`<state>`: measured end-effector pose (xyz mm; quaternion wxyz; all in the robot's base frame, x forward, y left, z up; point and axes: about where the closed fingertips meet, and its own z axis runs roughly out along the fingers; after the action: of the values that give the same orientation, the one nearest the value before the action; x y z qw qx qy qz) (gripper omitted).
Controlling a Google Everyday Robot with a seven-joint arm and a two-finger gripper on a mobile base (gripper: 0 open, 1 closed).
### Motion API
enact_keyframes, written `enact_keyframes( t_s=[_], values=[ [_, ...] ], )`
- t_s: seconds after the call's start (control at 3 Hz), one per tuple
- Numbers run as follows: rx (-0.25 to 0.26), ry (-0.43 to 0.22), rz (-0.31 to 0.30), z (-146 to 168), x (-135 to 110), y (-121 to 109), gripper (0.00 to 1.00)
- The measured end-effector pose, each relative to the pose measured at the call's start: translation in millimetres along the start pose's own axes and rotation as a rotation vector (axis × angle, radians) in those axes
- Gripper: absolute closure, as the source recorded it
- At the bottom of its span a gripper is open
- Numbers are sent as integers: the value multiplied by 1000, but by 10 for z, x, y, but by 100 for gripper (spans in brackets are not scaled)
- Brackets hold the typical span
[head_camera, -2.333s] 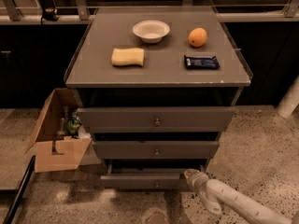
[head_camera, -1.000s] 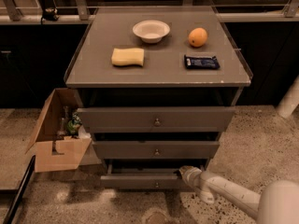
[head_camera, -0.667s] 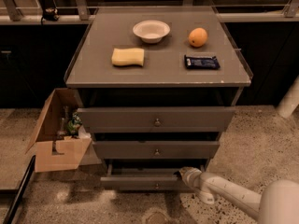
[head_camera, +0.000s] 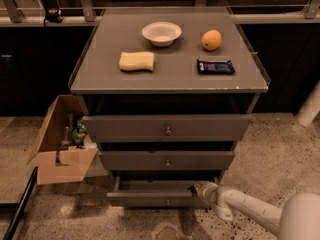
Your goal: Open bottom drawer
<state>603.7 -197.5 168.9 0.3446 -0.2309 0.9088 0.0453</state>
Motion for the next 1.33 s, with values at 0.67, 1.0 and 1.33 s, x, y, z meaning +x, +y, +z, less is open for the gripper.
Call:
enact_keyframes(
  t_s=[0.67,1.0,1.33],
  values=[
    [-65,31,2,-277,292,76,100],
    [-65,31,2,-277,292,76,100],
    [-113,74,-8,-75,382,206,100]
  ],
)
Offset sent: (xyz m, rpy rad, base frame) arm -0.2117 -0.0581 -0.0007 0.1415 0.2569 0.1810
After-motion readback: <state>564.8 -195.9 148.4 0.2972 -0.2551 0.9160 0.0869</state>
